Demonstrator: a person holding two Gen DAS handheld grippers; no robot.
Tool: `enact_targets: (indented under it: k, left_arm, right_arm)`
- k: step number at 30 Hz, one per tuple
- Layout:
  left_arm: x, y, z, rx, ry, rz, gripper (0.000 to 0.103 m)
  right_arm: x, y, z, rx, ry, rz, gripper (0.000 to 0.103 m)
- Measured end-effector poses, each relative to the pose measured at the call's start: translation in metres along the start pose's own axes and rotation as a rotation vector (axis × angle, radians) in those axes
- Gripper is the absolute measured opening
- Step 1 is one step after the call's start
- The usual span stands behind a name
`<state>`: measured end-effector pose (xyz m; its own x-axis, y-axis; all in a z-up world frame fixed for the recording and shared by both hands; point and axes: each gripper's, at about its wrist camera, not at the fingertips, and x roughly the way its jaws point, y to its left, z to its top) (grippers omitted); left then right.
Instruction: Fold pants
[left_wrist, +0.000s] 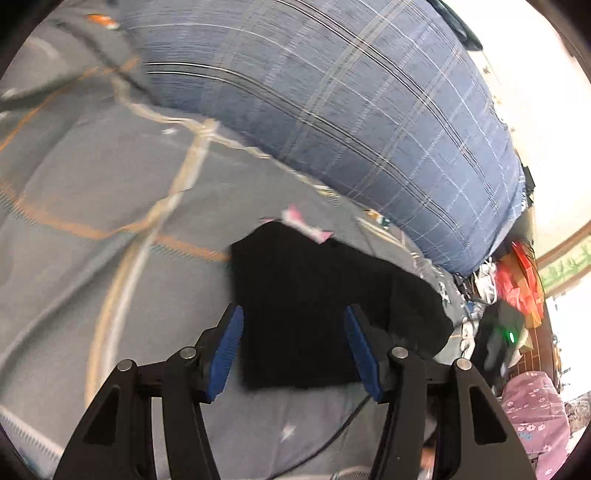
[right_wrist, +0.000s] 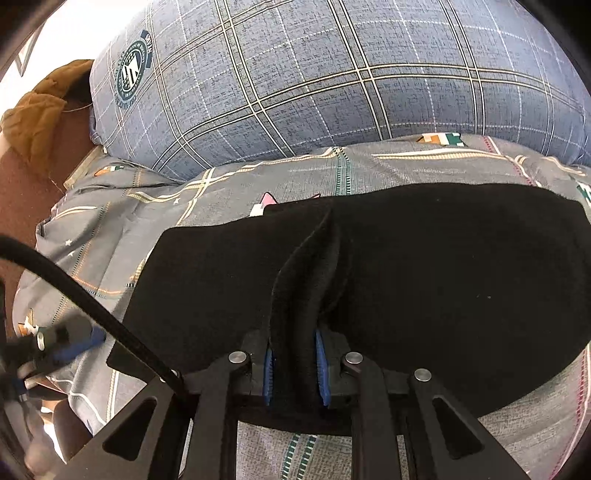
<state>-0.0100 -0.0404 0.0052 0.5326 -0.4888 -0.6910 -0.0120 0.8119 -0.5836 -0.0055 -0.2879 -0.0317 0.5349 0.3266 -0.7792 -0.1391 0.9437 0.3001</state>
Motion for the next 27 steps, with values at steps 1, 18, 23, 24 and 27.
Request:
enact_targets:
  k: [1, 18, 23, 24, 27]
  left_arm:
    - [0.011, -0.003, 0.002, 0.009, 0.015, 0.004, 0.056]
    - [0.004, 0.026, -0.023, 0.004, -0.013, -0.011, 0.059]
    - [0.036, 0.038, -0.034, -0.028, 0.059, -0.006, 0.060]
    - [0.043, 0.040, -0.036, -0.029, 0.073, 0.001, 0.060]
    - [0.043, 0.040, -0.038, -0.015, 0.091, 0.003, 0.061]
  right_arm:
    - [-0.001, -0.001, 0.001, -0.001, -0.003, -0.007, 0.020]
    - [-0.063, -0.018, 0.026, 0.017, -0.146, 0.046, 0.064]
    - [-0.034, -0.012, 0.061, 0.104, -0.069, 0.325, 0.064]
    - [-0.020, -0.010, 0.065, 0.113, -0.035, 0.359, 0.064]
    - [0.032, -0.015, 0.060, 0.170, 0.114, 0.290, 0.061]
